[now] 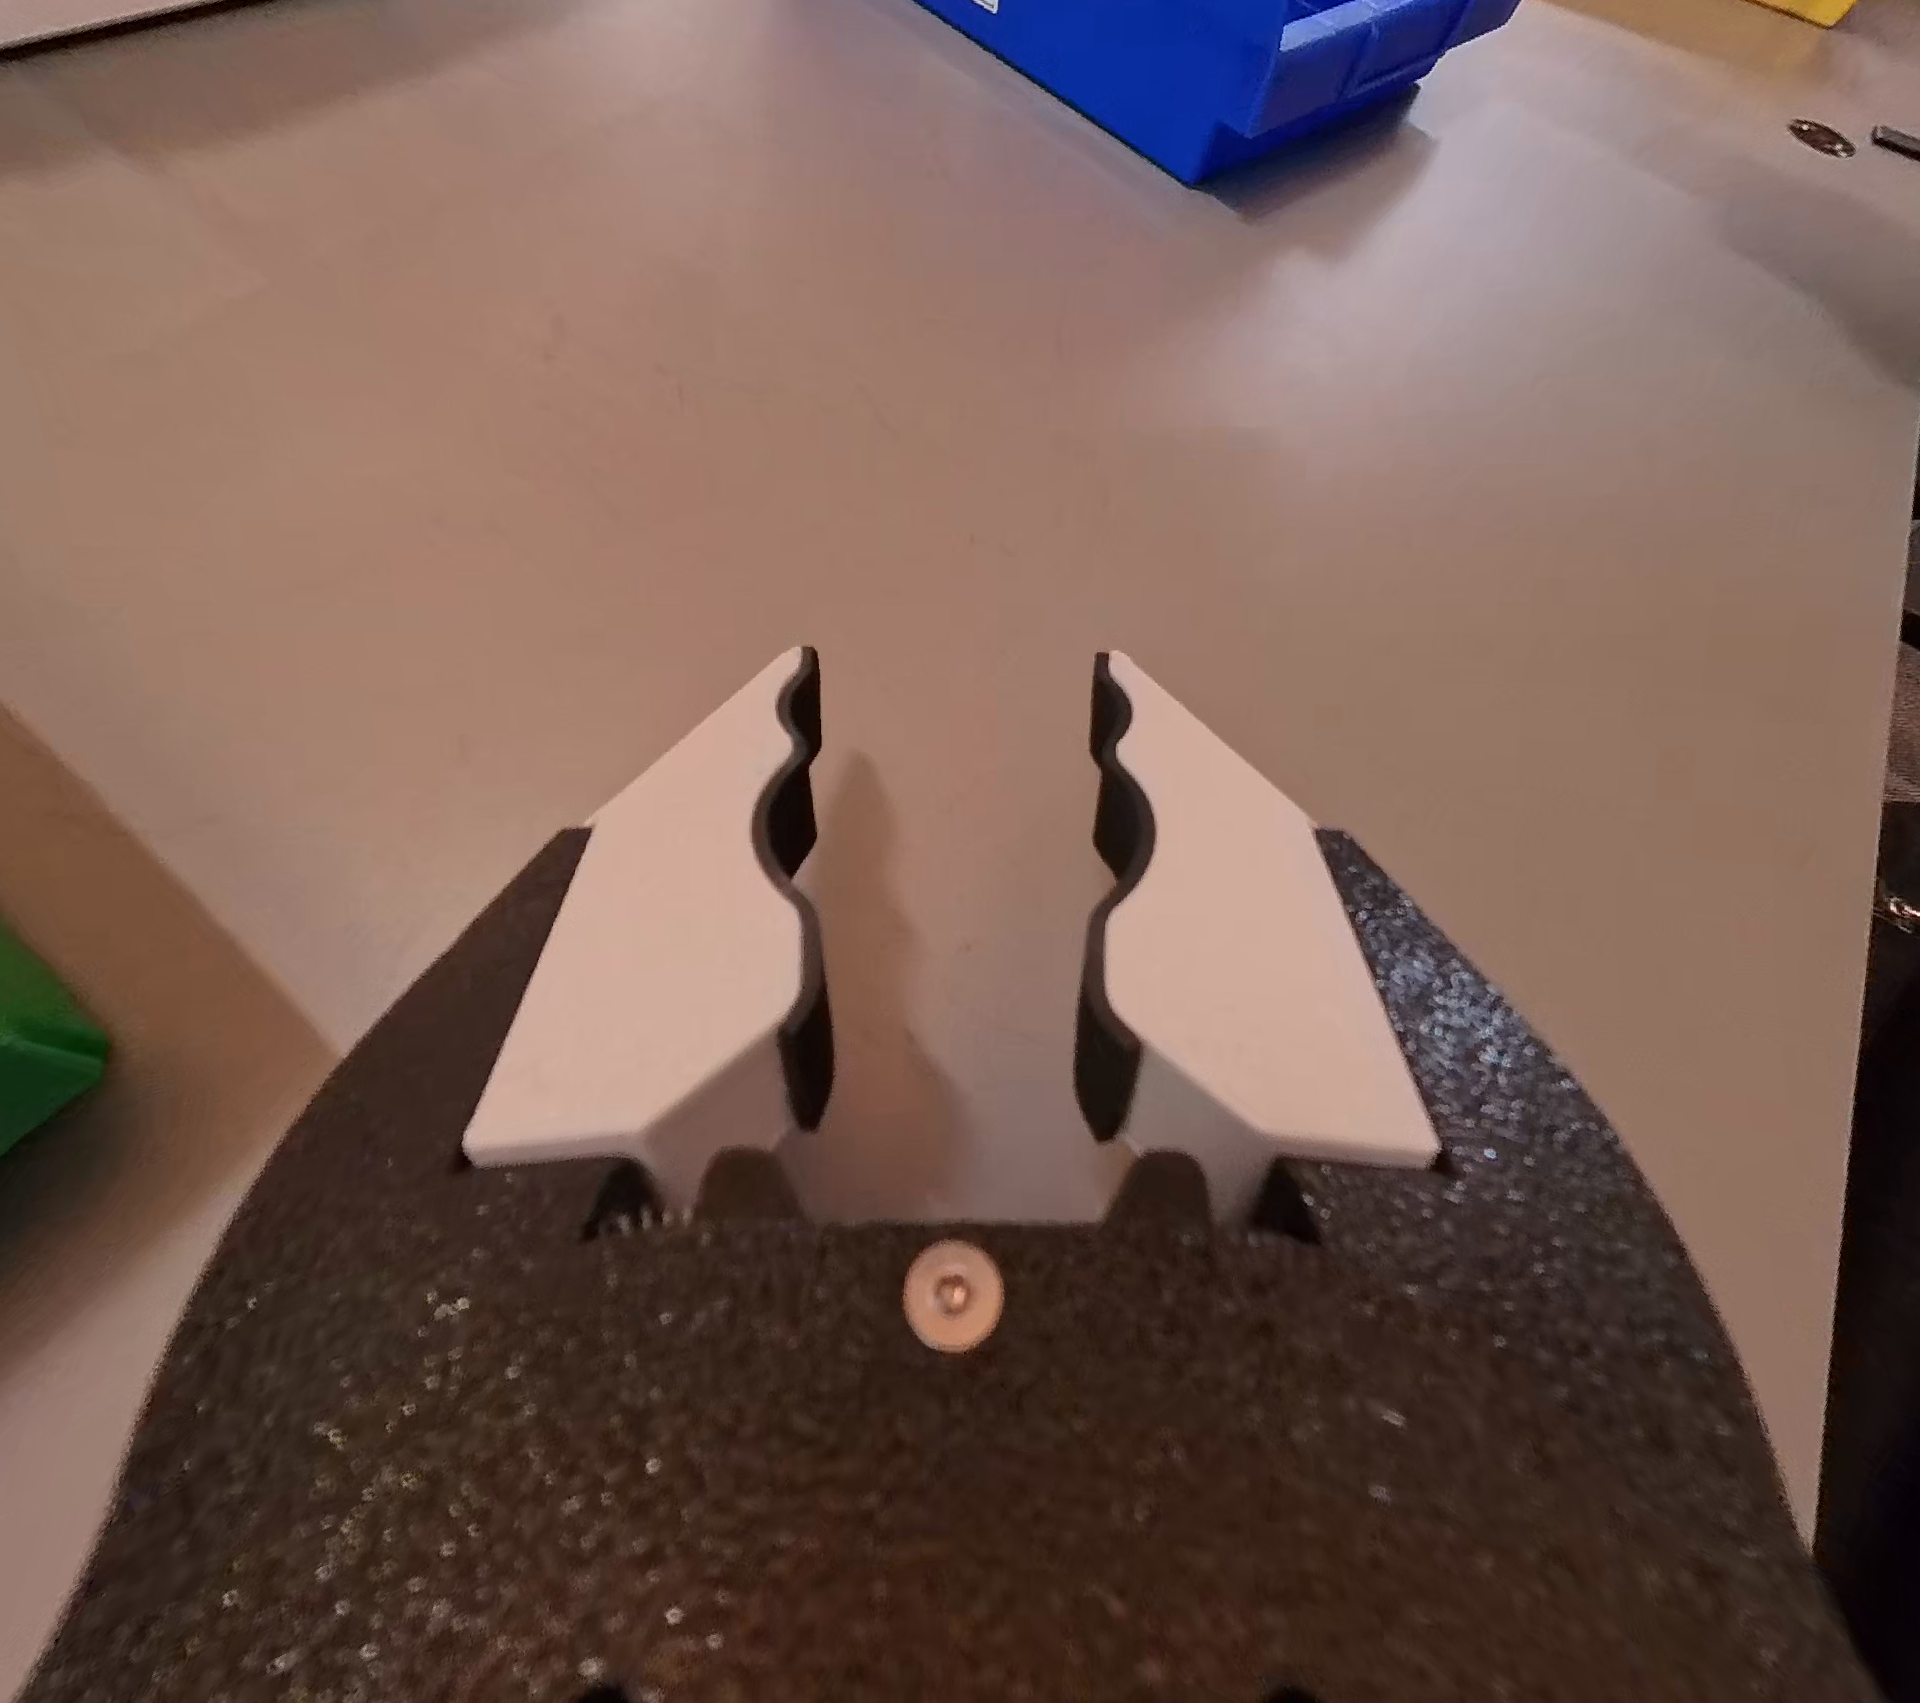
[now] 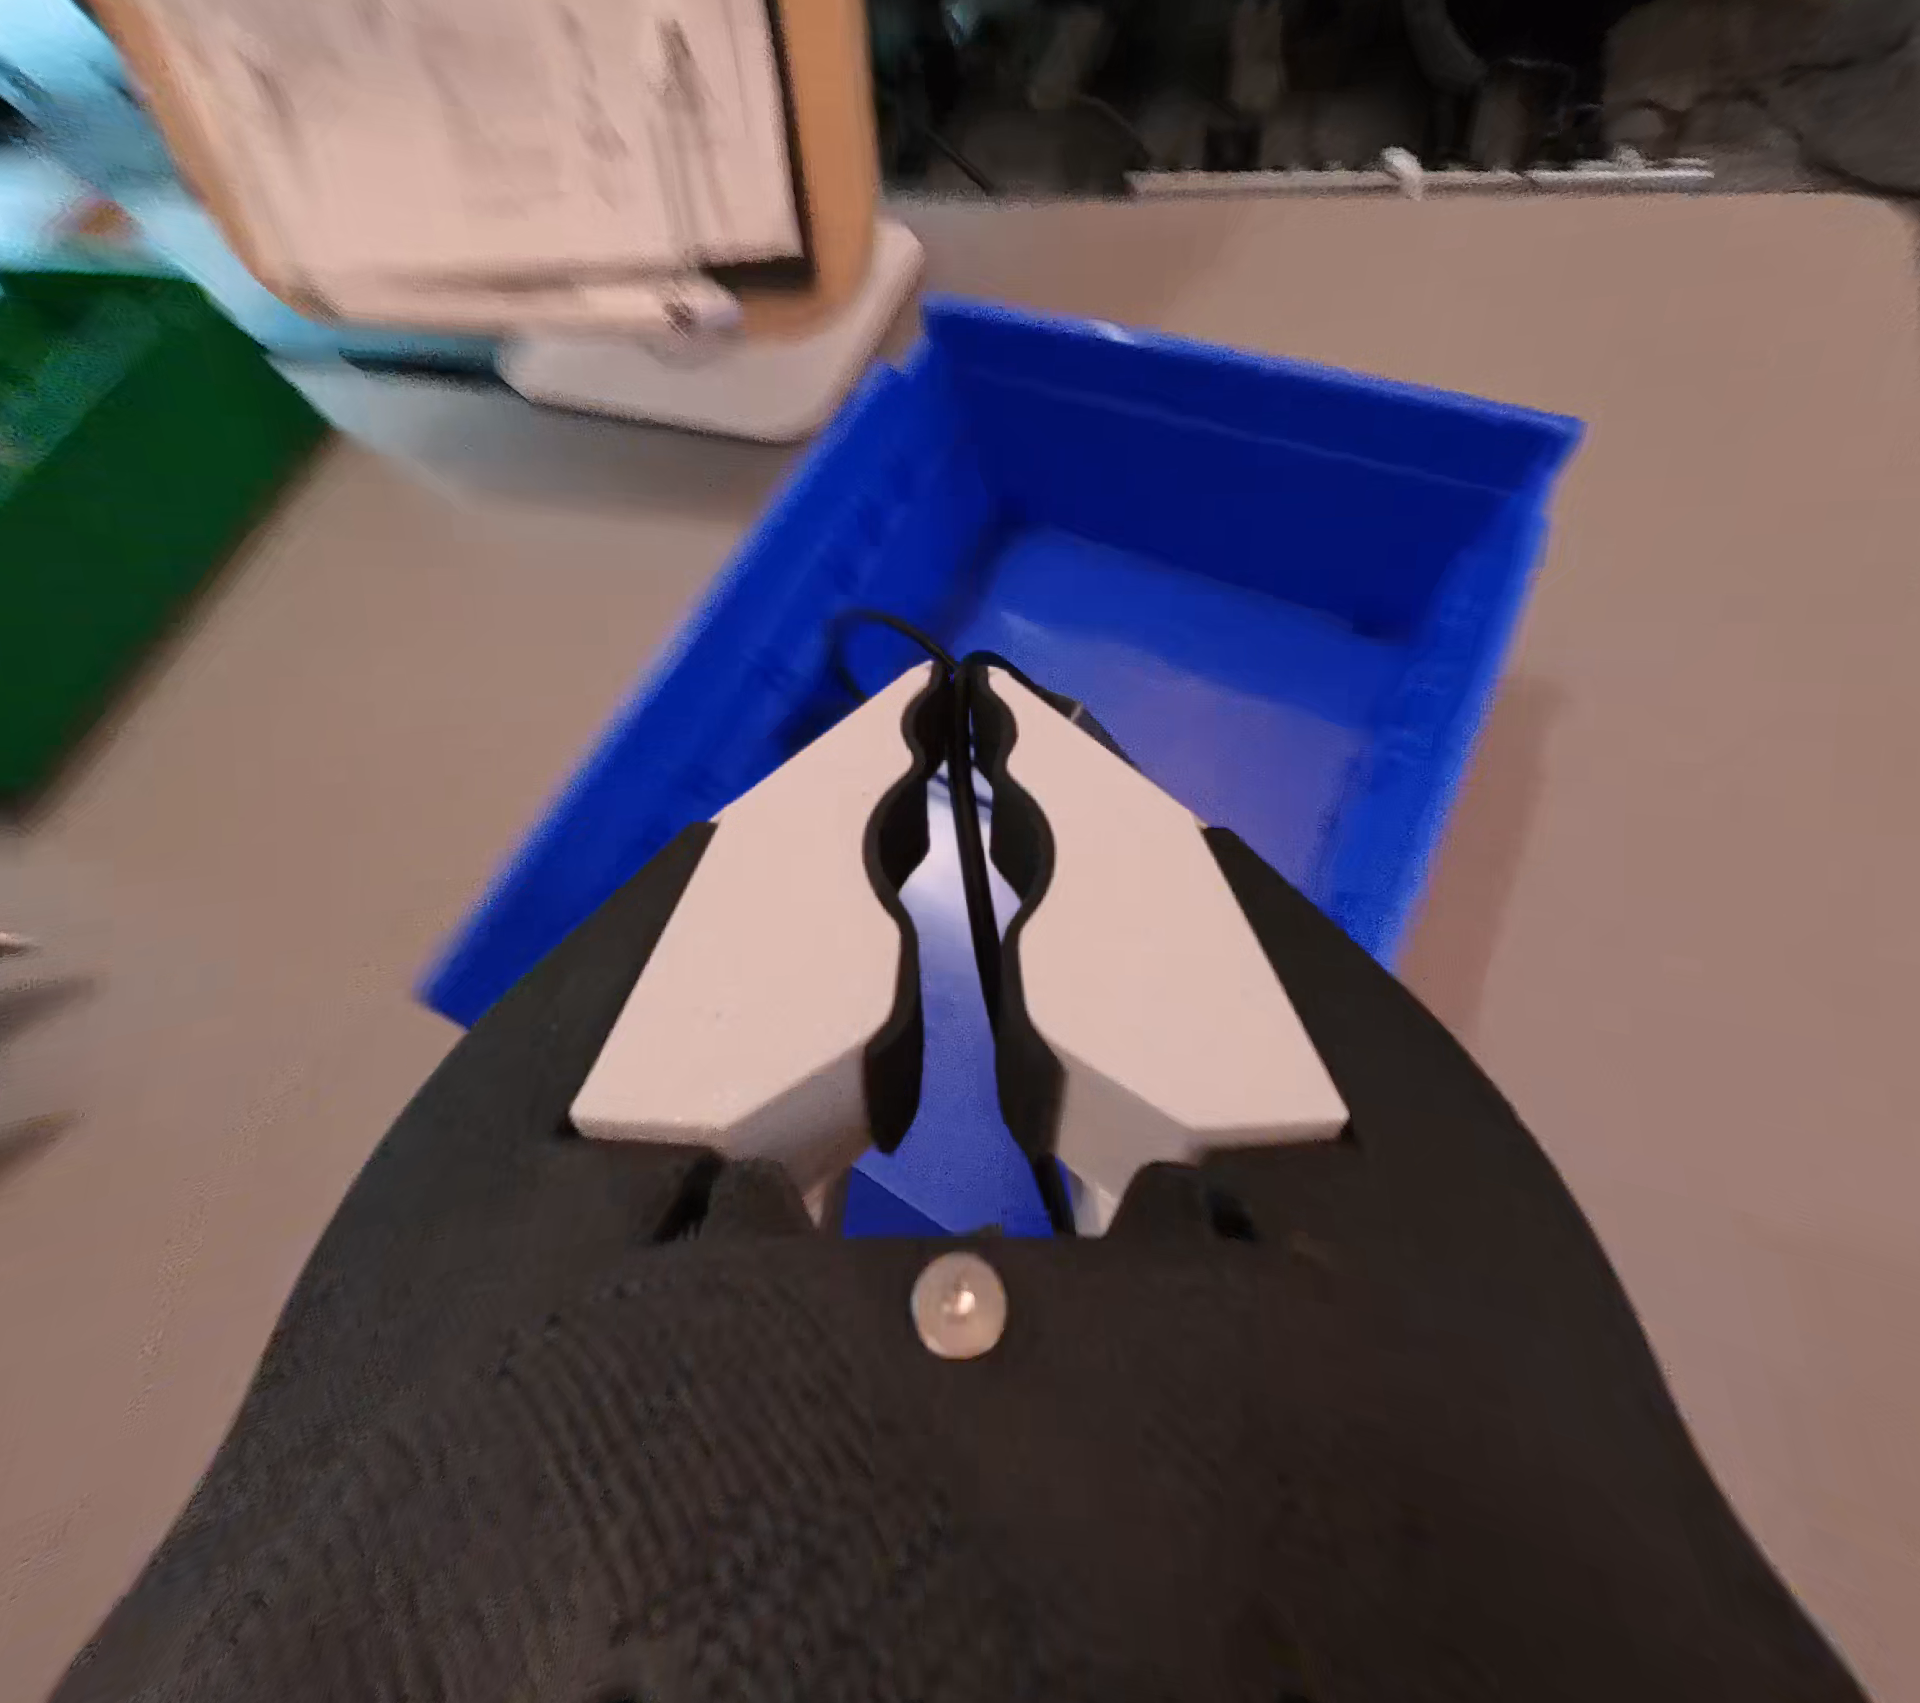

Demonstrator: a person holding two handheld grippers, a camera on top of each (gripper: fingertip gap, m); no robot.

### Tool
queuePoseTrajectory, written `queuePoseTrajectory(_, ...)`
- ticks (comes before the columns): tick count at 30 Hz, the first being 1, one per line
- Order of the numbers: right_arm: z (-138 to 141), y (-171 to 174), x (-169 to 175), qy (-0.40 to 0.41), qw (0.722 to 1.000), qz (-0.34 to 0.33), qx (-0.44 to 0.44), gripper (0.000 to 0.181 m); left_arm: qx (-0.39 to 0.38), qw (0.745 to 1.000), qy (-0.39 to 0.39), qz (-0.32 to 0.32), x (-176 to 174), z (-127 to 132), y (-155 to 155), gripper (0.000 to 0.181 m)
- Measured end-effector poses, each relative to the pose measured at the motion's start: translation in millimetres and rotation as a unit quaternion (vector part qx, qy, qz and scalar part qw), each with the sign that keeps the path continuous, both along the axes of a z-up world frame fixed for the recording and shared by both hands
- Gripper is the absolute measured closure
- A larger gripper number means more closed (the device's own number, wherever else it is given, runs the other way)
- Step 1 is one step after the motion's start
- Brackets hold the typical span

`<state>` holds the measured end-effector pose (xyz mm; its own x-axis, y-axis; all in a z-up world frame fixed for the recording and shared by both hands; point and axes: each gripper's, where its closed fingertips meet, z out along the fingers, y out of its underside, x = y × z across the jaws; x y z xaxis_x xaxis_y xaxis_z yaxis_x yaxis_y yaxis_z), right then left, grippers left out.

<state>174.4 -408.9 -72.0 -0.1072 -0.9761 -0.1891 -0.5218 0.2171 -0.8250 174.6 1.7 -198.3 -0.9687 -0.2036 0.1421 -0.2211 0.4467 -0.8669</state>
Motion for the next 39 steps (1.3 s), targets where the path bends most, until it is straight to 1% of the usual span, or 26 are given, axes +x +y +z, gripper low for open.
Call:
queuePoseTrajectory(1, -11.0, -4.4, -3.7, 0.028, 0.999, 0.003, -0.042, 0.179, -0.001, 1.000, 0.000, 0.000, -0.1, 0.3, 0.1, 0.131)
queuePoseTrajectory(2, -12.0, -2.3, -3.5, 0.020, 0.998, 0.014, -0.057, 0.179, -0.003, 1.000, 0.000, 0.000, -0.3, 0.8, 0.3, 0.131)
queuePoseTrajectory(5, -9.5, -7.4, -3.8, -0.001, 0.996, 0.005, -0.088, 0.179, -0.008, 1.000, 0.001, 0.000, -0.6, 2.4, 0.8, 0.131)
queuePoseTrajectory(6, -9.0, -4.3, -2.0, -0.012, 0.995, 0.014, -0.093, 0.179, -0.008, 1.000, 0.002, 0.000, -0.5, 2.3, 0.9, 0.131)
queuePoseTrajectory(9, -17.6, 15.1, 2.6, -0.030, 0.998, 0.049, -0.037, 0.178, -0.003, 1.000, 0.003, -0.004, -1.4, 0.7, 0.3, 0.131)
queuePoseTrajectory(13, -26.5, 27.2, 7.8, -0.029, 0.997, 0.052, 0.041, 0.176, 0.005, 1.000, -0.003, -0.007, -2.8, -1.0, -0.3, 0.131)
queuePoseTrajectory(17, -39.9, 39.1, 12.6, -0.012, 0.996, 0.074, 0.054, 0.174, 0.008, 1.000, -0.005, -0.008, -3.2, -2.0, -0.7, 0.131)
queuePoseTrajectory(19, -53.9, 56.0, 8.5, 0.022, 0.990, 0.113, 0.076, 0.173, 0.010, 1.000, -0.005, -0.009, -3.6, -2.5, -0.8, 0.131)
queuePoseTrajectory(20, -60.2, 61.5, 5.5, 0.039, 0.988, 0.130, 0.074, 0.171, 0.011, 1.000, -0.006, -0.010, -3.9, -2.6, -0.9, 0.132)
queuePoseTrajectory(22, -64.4, 63.4, 0.9, 0.053, 0.987, 0.146, 0.040, 0.166, 0.010, 1.000, -0.007, -0.011, -4.6, -2.4, -0.9, 0.132)
queuePoseTrajectory(24, -60.0, 64.3, -4.9, 0.061, 0.985, 0.164, 0.008, 0.154, 0.010, 1.000, -0.008, -0.012, -5.1, -2.2, -0.8, 0.132)
queuePoseTrajectory(25, -57.2, 61.0, -7.4, 0.068, 0.984, 0.164, -0.016, 0.151, 0.009, 1.000, -0.008, -0.013, -5.3, -2.2, -0.9, 0.132)
queuePoseTrajectory(27, -49.7, 49.6, -11.1, 0.078, 0.982, 0.149, -0.081, 0.147, 0.011, 1.000, -0.006, -0.014, -5.4, -2.8, -1.1, 0.132)
queuePoseTrajectory(28, -46.7, 45.9, -14.3, 0.088, 0.979, 0.144, -0.113, 0.141, 0.013, 1.000, -0.005, -0.014, -5.6, -3.3, -1.2, 0.132)
queuePoseTrajectory(30, -38.6, 42.9, -22.2, 0.105, 0.971, 0.132, -0.171, 0.137, 0.015, 1.000, -0.006, -0.016, -6.2, -3.9, -1.5, 0.132)
queuePoseTrajectory(33, -15.1, 48.6, -26.6, 0.073, 0.963, 0.104, -0.236, 0.126, 0.016, 1.000, -0.012, -0.018, -7.4, -3.9, -1.9, 0.132)
queuePoseTrajectory(36, -1.4, 58.1, -26.2, 0.043, 0.958, 0.082, -0.271, 0.110, 0.012, 1.000, -0.010, -0.023, -10.9, -2.6, -2.5, 0.132)
queuePoseTrajectory(37, 3.0, 59.3, -24.7, 0.031, 0.955, 0.069, -0.287, 0.105, 0.005, 1.000, -0.012, -0.024, -12.0, 0.9, -2.7, 0.132)
queuePoseTrajectory(39, 8.5, 68.5, -22.8, 0.008, 0.949, 0.062, -0.310, 0.097, -0.022, 0.999, -0.018, -0.021, -12.4, 17.4, -1.1, 0.132)
